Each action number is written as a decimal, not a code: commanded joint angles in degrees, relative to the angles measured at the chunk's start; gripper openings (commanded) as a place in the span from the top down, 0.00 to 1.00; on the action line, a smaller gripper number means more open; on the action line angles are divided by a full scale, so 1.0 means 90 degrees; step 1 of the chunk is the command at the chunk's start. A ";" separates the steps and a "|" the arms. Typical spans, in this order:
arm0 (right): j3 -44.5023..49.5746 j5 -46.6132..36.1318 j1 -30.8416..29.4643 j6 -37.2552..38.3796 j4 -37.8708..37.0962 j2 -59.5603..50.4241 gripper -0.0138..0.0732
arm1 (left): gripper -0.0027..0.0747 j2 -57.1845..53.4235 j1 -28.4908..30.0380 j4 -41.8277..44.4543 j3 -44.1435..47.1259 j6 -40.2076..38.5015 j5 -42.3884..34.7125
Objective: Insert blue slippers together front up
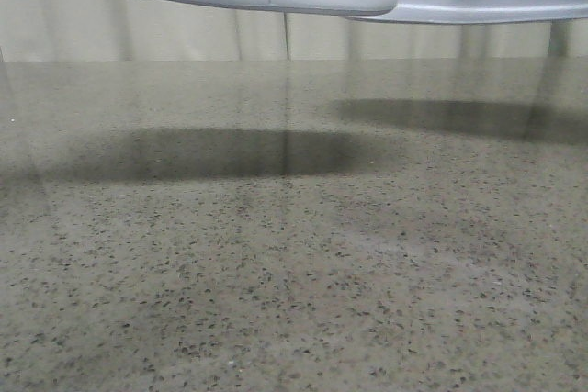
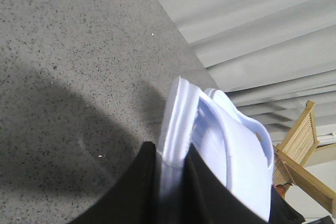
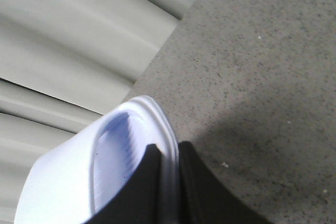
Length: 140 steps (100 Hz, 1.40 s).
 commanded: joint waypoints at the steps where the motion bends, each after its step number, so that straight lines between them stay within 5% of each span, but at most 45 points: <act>1: -0.0392 -0.0329 -0.0003 -0.0073 -0.0286 -0.0386 0.96 | 0.94 -0.0104 -0.0055 -0.0293 -0.0164 -0.0006 0.0009; 27: -0.0940 0.1686 -0.0003 -0.0073 -0.0446 -0.1123 0.96 | 0.94 -0.0092 -0.0055 -0.0281 -0.0164 -0.0006 0.0022; 52: -0.0964 0.2557 0.0034 -0.0103 -0.0212 -0.1537 0.96 | 0.94 -0.0083 -0.0055 -0.0257 -0.0164 -0.0006 0.0117; 73: -0.0964 0.2526 0.0657 -0.0819 0.0626 -0.1540 0.96 | 0.94 -0.0083 -0.0055 -0.0257 -0.0164 -0.0006 0.0374; 140: -0.0881 0.1717 0.2195 -0.0819 0.0784 -0.0920 0.96 | 0.94 -0.0083 -0.0055 -0.0971 -0.0164 0.0007 0.1476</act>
